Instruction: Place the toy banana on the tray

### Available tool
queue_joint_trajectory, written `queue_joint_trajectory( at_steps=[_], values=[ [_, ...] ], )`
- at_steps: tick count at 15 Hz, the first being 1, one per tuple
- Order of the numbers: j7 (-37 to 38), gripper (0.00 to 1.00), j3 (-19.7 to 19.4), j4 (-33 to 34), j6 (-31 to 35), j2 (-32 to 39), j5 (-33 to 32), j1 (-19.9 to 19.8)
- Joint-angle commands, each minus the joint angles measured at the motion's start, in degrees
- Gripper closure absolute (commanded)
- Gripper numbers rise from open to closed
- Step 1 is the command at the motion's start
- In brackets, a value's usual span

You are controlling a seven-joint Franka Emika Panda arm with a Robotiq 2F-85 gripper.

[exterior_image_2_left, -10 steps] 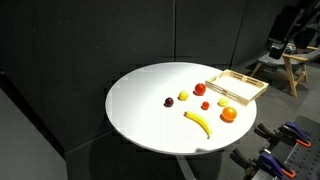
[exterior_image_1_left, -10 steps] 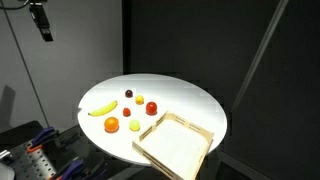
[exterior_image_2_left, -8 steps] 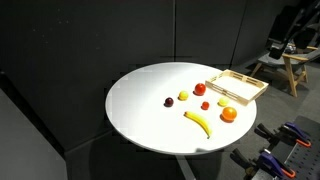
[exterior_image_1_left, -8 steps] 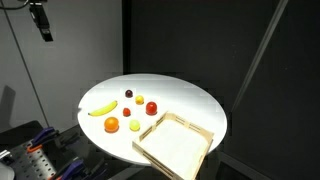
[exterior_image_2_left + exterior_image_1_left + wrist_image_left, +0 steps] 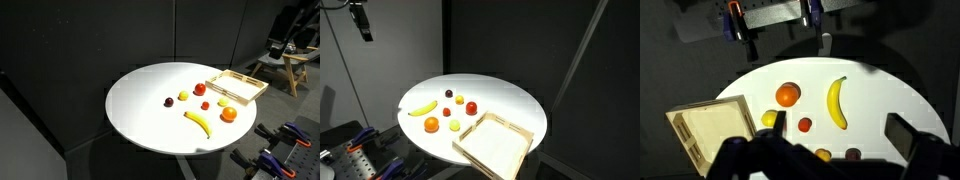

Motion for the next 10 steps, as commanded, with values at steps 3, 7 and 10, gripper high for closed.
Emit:
queue_joint_trajectory(
  at_steps=[3, 7, 10],
  values=[
    [-0.11, 0.0, -0.3, 0.63, -0.09, 1.1, 0.24, -0.15],
    [-0.18, 0.0, -0.79, 1.87, 0.6, 3.79, 0.62, -0.56],
    [-0.88, 0.0, -1.79, 3.23, 1.81, 6.85, 1.03, -0.6]
  ],
)
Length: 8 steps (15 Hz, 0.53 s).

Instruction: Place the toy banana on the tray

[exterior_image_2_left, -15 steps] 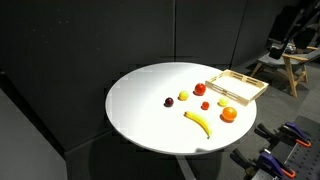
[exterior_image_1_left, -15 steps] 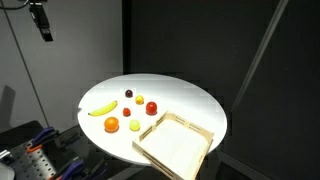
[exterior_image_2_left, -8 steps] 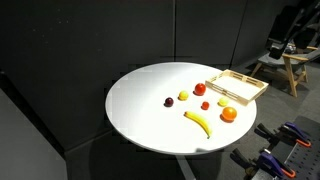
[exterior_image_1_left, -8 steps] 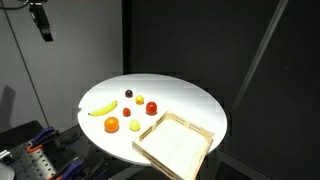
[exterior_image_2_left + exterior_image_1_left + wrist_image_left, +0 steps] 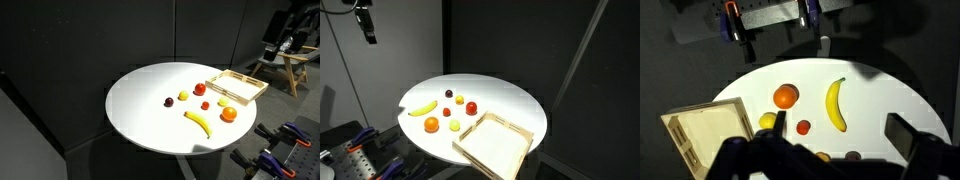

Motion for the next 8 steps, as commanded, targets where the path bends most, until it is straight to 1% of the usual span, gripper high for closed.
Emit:
queue_joint_trajectory(
  at_steps=[1, 5, 8],
  values=[
    [-1.2, 0.0, -1.71, 3.34, 1.13, 5.18, 1.1, -0.4],
    [-4.38, 0.0, -4.49, 5.65, 3.89, 10.86, 2.2, 0.35],
    [-8.83, 0.0, -6.54, 7.04, 5.77, 15.13, 2.88, 1.15]
  ],
)
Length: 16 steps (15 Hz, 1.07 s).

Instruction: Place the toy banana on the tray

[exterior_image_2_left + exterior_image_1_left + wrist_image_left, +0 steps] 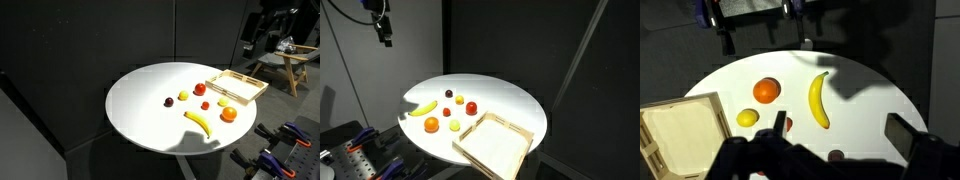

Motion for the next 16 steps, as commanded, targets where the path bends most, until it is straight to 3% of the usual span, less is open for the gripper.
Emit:
queue_joint_trajectory(
  at_steps=[1, 8, 16],
  values=[
    [-6.12, 0.0, -2.94, 3.48, 1.31, 6.41, 1.47, 1.33],
    [-16.3, 0.0, -5.48, 5.95, 4.6, 15.75, 0.3, 2.55],
    [-15.67, 0.0, -5.83, 4.63, 18.03, 23.57, -2.03, 1.56]
  ],
)
